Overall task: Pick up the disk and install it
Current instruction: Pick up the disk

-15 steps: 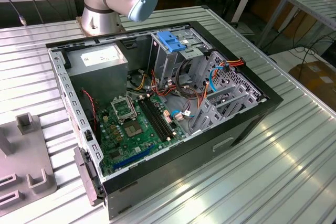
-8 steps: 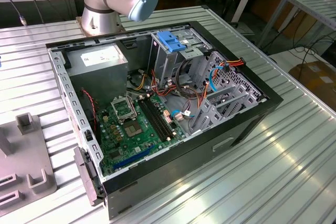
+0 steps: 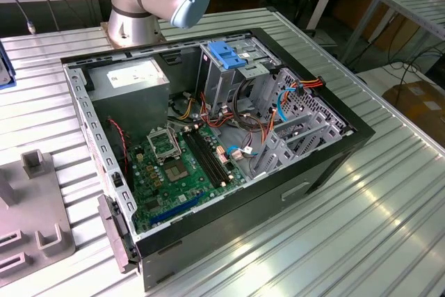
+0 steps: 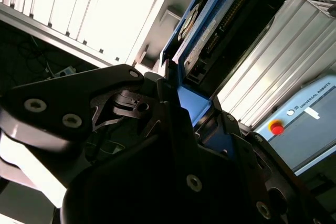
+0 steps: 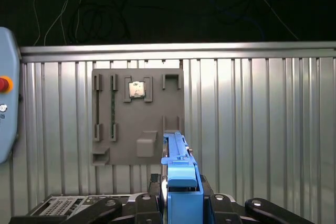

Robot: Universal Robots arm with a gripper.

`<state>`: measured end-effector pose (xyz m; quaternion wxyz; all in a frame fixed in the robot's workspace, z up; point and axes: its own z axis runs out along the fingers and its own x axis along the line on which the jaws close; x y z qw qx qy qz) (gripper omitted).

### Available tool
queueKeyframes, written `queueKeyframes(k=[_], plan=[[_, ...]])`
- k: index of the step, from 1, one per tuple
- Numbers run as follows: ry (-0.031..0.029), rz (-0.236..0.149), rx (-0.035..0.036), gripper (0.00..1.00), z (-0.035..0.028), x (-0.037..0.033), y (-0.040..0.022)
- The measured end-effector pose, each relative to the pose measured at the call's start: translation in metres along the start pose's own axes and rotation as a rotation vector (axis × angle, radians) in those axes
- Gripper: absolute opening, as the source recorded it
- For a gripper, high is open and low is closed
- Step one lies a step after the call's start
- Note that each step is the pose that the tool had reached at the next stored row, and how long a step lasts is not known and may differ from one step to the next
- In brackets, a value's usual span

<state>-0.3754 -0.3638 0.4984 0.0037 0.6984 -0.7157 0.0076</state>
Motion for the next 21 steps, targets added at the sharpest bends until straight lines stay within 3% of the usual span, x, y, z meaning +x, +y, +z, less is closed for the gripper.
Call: queueKeyframes(k=[21], plan=[[0.0, 0.0, 0.0, 0.37, 0.0001, -0.0003, -0.0113]])
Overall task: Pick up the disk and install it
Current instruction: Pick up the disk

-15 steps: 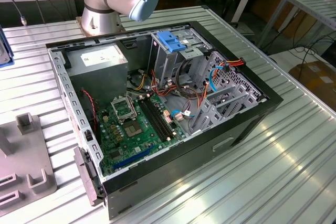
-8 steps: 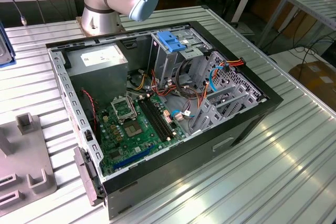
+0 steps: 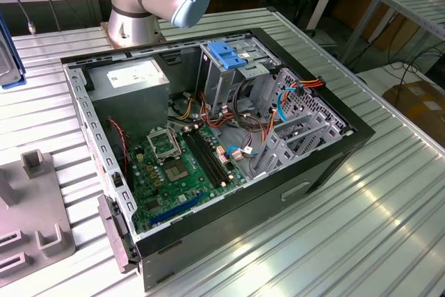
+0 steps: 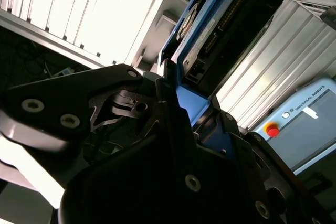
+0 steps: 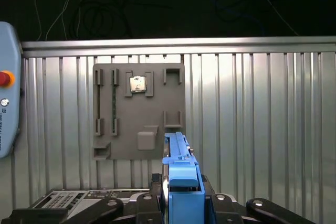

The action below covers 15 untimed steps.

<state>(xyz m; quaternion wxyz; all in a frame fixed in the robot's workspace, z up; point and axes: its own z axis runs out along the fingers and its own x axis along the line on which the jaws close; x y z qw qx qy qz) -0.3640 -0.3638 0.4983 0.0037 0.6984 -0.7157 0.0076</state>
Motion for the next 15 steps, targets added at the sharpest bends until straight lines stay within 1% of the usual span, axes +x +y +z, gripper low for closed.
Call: queueKeyframes(k=[15], plan=[[0.0, 0.0, 0.0, 0.37, 0.0001, -0.0002, -0.0093]])
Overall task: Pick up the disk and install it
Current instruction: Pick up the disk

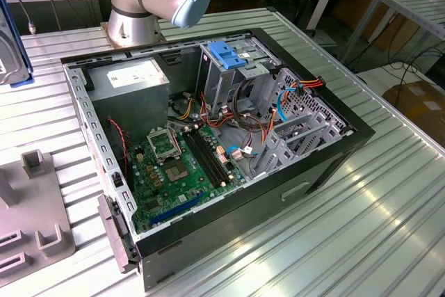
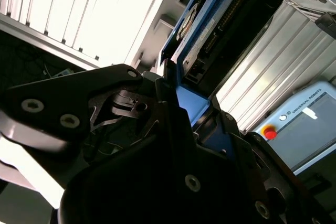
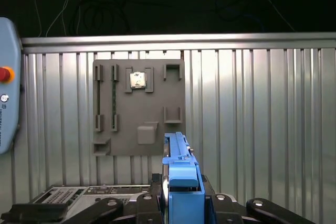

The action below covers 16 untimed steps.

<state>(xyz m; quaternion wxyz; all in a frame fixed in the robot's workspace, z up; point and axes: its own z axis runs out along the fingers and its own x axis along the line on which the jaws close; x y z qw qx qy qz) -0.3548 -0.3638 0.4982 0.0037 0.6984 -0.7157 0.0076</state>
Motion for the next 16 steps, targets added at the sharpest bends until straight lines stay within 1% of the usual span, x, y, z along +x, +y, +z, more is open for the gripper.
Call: queueKeyframes(k=[6, 14, 16], plan=[[0.0, 0.0, -0.0001, 0.37, 0.0, -0.0001, -0.0045], [0.0, 0.0, 0.0, 0.37, 0.0002, -0.0003, -0.0131], [0.0, 0.0, 0.0, 0.37, 0.0003, -0.0004, -0.0165]])
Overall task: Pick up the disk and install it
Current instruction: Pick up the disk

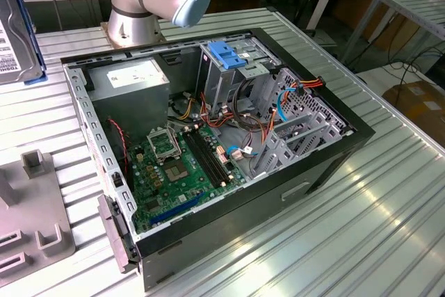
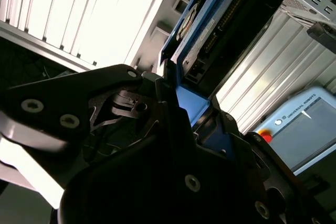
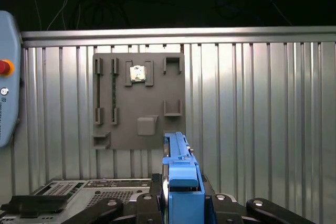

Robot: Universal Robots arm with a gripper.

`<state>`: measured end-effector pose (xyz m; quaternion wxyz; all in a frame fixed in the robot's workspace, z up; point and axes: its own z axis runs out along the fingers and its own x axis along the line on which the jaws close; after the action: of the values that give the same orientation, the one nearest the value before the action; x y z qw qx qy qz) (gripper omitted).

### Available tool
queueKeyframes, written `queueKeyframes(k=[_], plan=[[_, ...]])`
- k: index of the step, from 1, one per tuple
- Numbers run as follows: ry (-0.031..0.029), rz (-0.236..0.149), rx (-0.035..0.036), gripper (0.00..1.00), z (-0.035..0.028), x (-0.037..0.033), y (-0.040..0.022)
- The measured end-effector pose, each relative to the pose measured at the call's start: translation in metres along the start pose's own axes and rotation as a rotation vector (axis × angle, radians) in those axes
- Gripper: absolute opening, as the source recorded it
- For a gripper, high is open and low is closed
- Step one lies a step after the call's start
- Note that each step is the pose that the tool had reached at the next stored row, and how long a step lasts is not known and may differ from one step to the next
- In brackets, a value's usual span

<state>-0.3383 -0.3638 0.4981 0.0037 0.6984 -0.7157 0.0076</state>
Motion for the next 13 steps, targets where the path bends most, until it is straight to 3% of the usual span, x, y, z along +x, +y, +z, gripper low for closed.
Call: queueKeyframes(k=[6, 10, 11, 13], plan=[[-0.0001, 0.0, 0.0001, 0.37, 0.0004, 0.0012, -0.007], [0.0, 0.0, 0.0001, 0.37, 0.0008, 0.0065, -0.0093], [0.0001, 0.0, 0.0, 0.37, 0.001, 0.0092, -0.0113], [0.0, 0.0, 0.0001, 0.37, 0.0016, 0.0127, -0.025]])
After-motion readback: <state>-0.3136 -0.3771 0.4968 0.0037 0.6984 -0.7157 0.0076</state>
